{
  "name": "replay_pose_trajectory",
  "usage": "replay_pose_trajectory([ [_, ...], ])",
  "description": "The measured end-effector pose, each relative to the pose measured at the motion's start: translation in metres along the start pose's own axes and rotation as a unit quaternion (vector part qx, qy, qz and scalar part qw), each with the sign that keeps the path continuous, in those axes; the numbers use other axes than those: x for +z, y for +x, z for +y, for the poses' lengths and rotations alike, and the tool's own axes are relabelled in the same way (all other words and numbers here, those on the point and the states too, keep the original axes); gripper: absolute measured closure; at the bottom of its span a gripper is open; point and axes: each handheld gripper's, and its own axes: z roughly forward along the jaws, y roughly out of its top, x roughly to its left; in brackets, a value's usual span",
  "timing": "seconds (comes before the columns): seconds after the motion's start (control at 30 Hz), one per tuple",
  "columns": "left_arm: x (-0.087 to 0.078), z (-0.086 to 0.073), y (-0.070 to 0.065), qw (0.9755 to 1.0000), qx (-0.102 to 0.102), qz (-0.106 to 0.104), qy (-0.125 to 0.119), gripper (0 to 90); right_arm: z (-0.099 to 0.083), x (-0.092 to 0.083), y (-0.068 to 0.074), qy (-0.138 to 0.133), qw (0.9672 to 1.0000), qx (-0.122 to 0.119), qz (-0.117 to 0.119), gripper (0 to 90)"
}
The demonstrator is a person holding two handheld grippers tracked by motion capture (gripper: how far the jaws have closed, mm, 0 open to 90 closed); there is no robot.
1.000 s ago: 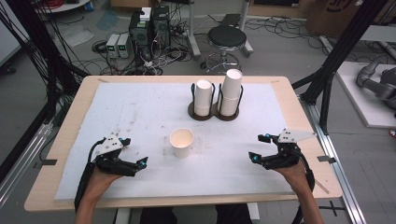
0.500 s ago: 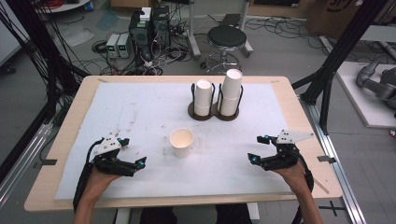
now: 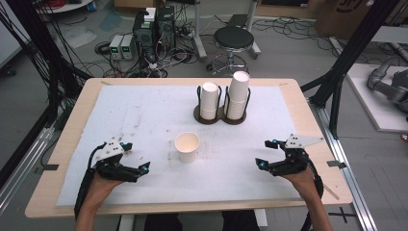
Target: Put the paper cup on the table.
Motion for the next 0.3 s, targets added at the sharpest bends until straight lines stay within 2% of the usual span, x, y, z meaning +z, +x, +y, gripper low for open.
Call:
replay_pose_trajectory([
  [0.3, -0.0021, -0.0004, 0.001, 1.0, -0.001, 0.003, -0.001, 1.7, 0.0009, -0.0002, 0.0009, -0.002, 1.0, -0.002, 0.001, 15.9],
])
